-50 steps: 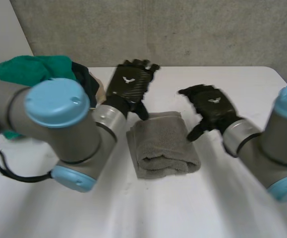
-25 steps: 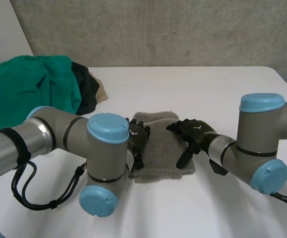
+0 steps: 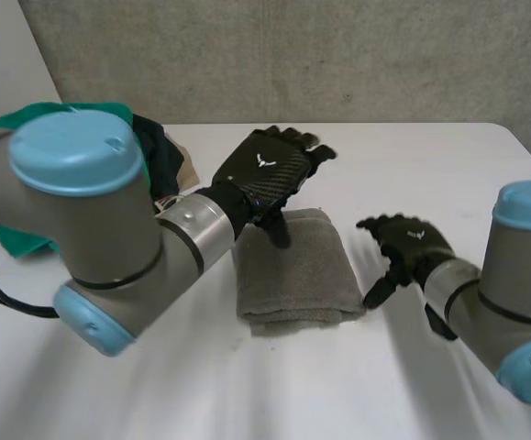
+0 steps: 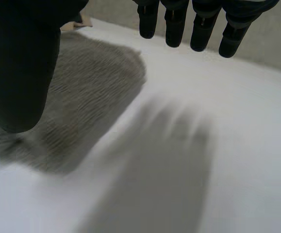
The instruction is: Fold the laundry.
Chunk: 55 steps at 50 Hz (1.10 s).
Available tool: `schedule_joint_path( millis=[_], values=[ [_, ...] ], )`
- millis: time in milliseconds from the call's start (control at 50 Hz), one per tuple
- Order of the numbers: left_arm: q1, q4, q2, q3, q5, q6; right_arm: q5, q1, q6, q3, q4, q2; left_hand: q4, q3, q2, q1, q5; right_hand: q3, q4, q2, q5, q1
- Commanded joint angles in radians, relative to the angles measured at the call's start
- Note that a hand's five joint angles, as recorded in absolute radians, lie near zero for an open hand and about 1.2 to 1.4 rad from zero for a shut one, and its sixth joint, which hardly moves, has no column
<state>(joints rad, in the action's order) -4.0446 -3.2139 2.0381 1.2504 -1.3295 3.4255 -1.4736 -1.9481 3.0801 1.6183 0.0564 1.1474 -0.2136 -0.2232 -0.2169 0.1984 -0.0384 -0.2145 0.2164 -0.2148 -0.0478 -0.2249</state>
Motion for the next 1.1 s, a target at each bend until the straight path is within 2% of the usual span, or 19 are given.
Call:
schedule_joint_path(
  millis=[20,400,460,480,500,520,700,780,920,960,1100],
  values=[
    [-0.042,0.003,-0.033,0.021,0.213,-0.167,0.093,-0.011,0.143,0.071,0.045,-0.047,-0.032,-0.023,-0.029,0.047,-0.033,0.039,-0.040,0.039,0.046,0.049],
    [-0.034,0.002,-0.058,0.024,0.211,-0.170,0.090,-0.103,0.238,-0.023,0.129,-0.201,-0.035,-0.026,-0.032,0.050,-0.036,-0.093,0.092,-0.093,-0.086,-0.083],
    [-0.036,0.000,-0.058,0.029,0.213,-0.170,0.084,-0.115,0.253,-0.035,0.137,-0.210,-0.038,-0.028,-0.035,0.053,-0.039,-0.406,0.404,-0.406,-0.399,-0.396],
    [-0.036,0.000,-0.058,0.029,0.213,-0.170,0.082,-0.115,0.256,-0.038,0.141,-0.213,-0.038,-0.028,-0.035,0.053,-0.039,-0.597,0.595,-0.596,-0.589,-0.586],
    [-0.036,0.000,-0.058,0.030,0.213,-0.170,0.079,-0.115,0.265,-0.043,0.157,-0.216,-0.038,-0.028,-0.035,0.053,-0.039,-1.101,1.100,-1.101,-1.094,-1.091],
    [-0.036,0.000,-0.058,0.030,0.213,-0.170,0.076,-0.112,0.273,-0.046,0.167,-0.216,-0.038,-0.028,-0.035,0.053,-0.039,-1.181,1.179,-1.181,-1.173,-1.171],
    [-0.037,-0.001,-0.059,0.030,0.213,-0.170,-0.022,-0.089,0.305,-0.126,0.214,-0.218,-0.035,-0.026,-0.032,0.050,-0.036,-1.182,1.180,-1.181,-1.174,-1.171],
    [-0.040,-0.003,-0.059,0.029,0.214,-0.172,-0.036,0.006,0.318,-0.198,0.218,-0.227,-0.035,-0.026,-0.032,0.050,-0.036,-1.182,1.180,-1.181,-1.174,-1.171],
    [-0.042,-0.006,-0.061,0.015,0.213,-0.173,-0.091,0.161,0.335,-0.406,0.209,-0.324,-0.035,-0.026,-0.032,0.050,-0.036,-1.182,1.180,-1.181,-1.174,-1.171],
    [-0.042,-0.007,-0.061,0.012,0.213,-0.173,-0.125,0.211,0.335,-0.492,0.203,-0.376,-0.035,-0.026,-0.032,0.050,-0.036,-1.182,1.180,-1.181,-1.174,-1.171],
    [-0.039,-0.015,-0.064,-0.002,0.213,-0.173,-0.160,0.326,0.359,-0.795,0.119,-0.543,-0.035,-0.026,-0.032,0.050,-0.036,-1.182,1.180,-1.181,-1.174,-1.171]
  ],
)
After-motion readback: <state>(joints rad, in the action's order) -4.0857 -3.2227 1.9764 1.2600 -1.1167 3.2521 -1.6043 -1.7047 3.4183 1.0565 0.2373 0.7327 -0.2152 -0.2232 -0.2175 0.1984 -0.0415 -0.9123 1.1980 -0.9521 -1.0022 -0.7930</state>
